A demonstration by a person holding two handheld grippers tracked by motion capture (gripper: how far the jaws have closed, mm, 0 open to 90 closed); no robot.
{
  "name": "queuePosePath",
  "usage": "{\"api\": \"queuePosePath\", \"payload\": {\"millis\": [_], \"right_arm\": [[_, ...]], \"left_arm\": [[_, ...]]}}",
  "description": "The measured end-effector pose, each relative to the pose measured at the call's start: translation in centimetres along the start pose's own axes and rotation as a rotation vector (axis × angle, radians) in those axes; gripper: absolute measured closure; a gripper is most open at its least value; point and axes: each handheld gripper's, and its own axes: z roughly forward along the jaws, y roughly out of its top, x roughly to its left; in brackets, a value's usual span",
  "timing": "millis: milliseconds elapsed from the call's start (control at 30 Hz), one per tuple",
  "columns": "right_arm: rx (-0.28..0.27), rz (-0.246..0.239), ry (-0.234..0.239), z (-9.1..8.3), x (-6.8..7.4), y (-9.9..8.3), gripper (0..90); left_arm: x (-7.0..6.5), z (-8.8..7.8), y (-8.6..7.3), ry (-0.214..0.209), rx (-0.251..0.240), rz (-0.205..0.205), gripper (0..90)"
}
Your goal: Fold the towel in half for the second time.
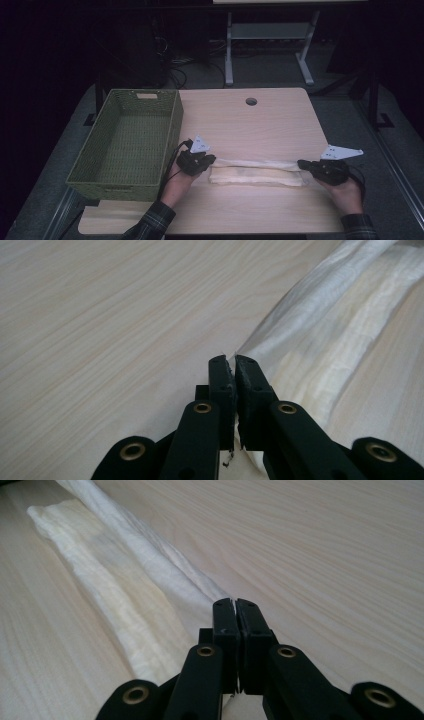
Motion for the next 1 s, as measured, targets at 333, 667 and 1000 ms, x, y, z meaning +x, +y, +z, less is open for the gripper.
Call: {"api": "queuePosePath", "payload": {"millis": [333, 667, 1000], "right_arm": [[0.02, -0.007, 0.012, -0.7, 0.9, -0.9, 88.1], [0.049, -0.01, 0.018, -1.0, 1.6, -1.8, 87.8], [0.08, -0.011, 0.037, -0.8, 2.2, -2.9, 87.5]], "left_arm": [[-1.0, -0.4, -0.5, 0.002, 0.019, 0.03, 86.2], [-2.3, 0.0, -1.5, -0.008, 0.075, 0.057, 86.2], [-3.1, 0.7, -2.6, -0.026, 0.142, 0.09, 86.2]]}}
